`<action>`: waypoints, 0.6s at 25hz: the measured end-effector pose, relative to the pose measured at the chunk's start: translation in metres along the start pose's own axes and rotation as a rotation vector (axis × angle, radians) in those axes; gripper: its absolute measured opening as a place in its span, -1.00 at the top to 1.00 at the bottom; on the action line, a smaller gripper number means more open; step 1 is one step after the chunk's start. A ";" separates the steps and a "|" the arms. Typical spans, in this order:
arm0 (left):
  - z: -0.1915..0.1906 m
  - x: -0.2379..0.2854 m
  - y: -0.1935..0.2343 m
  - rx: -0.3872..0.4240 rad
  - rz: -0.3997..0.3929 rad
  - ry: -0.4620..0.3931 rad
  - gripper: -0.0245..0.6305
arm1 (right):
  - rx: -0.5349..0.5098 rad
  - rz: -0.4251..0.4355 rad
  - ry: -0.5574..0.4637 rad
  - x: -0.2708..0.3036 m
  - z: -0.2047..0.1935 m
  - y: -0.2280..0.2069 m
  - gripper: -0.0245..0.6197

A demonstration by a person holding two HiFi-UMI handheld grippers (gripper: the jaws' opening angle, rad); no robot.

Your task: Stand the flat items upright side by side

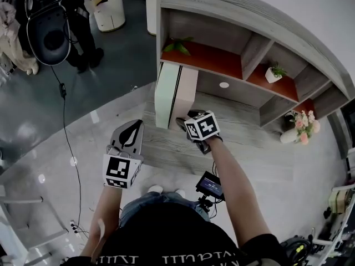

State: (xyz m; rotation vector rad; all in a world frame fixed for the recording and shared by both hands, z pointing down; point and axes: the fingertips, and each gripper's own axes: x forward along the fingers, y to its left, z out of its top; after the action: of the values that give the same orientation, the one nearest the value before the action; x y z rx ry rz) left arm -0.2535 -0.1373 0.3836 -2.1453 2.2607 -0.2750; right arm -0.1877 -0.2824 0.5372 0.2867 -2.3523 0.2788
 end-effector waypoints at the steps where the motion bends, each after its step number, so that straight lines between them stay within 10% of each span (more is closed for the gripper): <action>1: 0.000 0.001 0.000 -0.003 -0.004 -0.001 0.89 | 0.002 0.000 -0.001 0.000 0.000 0.001 0.22; 15: 0.013 0.032 0.003 -0.014 -0.150 -0.085 0.89 | 0.085 -0.077 -0.117 -0.060 0.021 -0.011 0.06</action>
State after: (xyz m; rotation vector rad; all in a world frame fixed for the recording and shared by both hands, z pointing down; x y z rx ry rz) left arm -0.2566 -0.1702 0.3736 -2.2904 2.0671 -0.1667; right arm -0.1556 -0.2911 0.4818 0.4447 -2.4416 0.3335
